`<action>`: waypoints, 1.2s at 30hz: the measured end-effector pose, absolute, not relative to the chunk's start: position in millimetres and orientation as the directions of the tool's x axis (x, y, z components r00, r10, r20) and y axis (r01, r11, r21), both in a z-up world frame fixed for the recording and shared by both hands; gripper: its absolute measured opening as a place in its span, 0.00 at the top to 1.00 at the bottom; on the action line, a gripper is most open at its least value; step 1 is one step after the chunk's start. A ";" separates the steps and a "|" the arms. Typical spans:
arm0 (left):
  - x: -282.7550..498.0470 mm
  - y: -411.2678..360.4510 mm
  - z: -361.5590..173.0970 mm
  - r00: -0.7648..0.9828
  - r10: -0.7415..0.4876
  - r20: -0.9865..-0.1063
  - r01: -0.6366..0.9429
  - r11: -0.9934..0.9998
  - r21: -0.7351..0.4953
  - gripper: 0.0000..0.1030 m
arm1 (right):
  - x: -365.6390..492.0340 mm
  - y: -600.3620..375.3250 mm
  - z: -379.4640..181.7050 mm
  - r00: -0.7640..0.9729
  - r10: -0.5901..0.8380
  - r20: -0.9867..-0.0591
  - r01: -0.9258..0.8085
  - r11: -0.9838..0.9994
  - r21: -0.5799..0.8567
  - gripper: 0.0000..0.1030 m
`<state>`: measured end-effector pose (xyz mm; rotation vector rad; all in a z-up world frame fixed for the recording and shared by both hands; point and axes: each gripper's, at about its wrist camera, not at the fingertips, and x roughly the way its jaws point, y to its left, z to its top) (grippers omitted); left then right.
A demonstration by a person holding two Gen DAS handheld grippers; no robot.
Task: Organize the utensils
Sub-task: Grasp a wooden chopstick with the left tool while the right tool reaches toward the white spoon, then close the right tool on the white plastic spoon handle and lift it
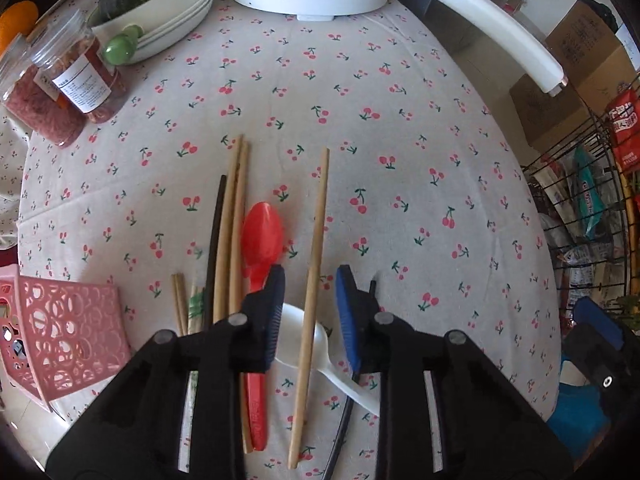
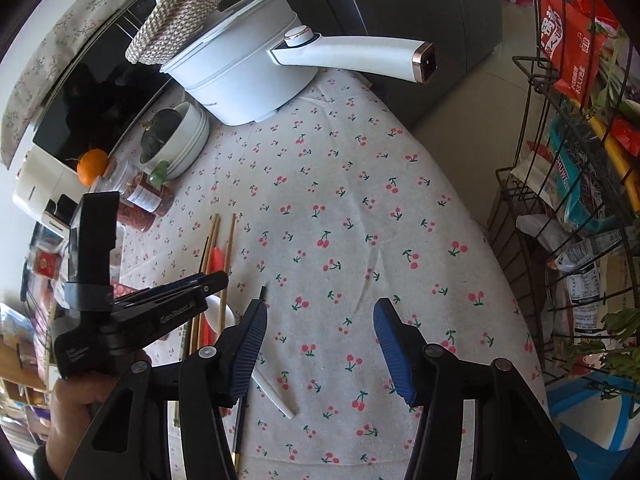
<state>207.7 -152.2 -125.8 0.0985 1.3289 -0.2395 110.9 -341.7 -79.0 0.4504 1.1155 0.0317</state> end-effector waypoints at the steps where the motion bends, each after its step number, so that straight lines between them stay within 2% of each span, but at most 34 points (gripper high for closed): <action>1: 209.4 -153.5 -127.4 0.216 -0.118 -0.969 0.226 0.972 -0.068 0.78 | 111.8 -342.2 -78.8 0.451 0.249 -0.857 0.197 0.909 0.367 0.45; 2: 210.9 -154.4 -129.2 0.209 -0.122 -0.970 0.225 0.972 -0.074 0.81 | 112.5 -342.2 -78.5 0.452 0.249 -0.856 0.198 0.908 0.368 0.45; 4: 215.2 -154.6 -135.0 0.195 -0.116 -0.974 0.223 0.972 -0.071 0.93 | 114.0 -341.8 -78.5 0.454 0.251 -0.855 0.200 0.906 0.372 0.45; 7: 210.3 -148.9 -130.0 0.226 -0.112 -0.968 0.223 0.973 -0.061 0.93 | 116.3 -338.8 -82.5 0.444 0.255 -0.859 0.200 0.906 0.372 0.45; 13: 173.1 -114.5 -77.4 0.309 -0.227 -0.923 0.258 0.955 -0.149 0.93 | 124.6 -325.9 -99.4 0.398 0.302 -0.866 0.184 0.899 0.398 0.45; 20: 113.3 -43.7 -29.8 0.414 -0.331 -0.848 0.272 0.934 -0.232 0.94 | 131.8 -251.5 -113.4 0.310 0.276 -0.910 -0.046 0.960 0.276 0.45; 23: 89.6 -15.4 -21.6 0.459 -0.363 -0.811 0.257 0.928 -0.269 0.94 | 135.8 -222.3 -120.3 0.292 0.269 -0.918 -0.129 0.962 0.241 0.45; 28: 67.3 17.4 -19.0 0.572 -0.335 -0.749 0.212 0.942 -0.259 0.94 | 150.1 -196.8 -136.8 0.253 0.268 -0.930 -0.161 0.959 0.232 0.46; 33: 58.8 30.0 -7.4 0.582 -0.375 -0.722 0.234 0.927 -0.293 0.94 | 166.5 -183.3 -154.6 0.233 0.206 -0.951 -0.154 0.973 0.173 0.54; 36: 53.2 35.3 -6.6 0.576 -0.395 -0.715 0.245 0.919 -0.311 0.94 | 172.9 -178.3 -159.6 0.237 0.194 -0.952 -0.161 0.974 0.159 0.54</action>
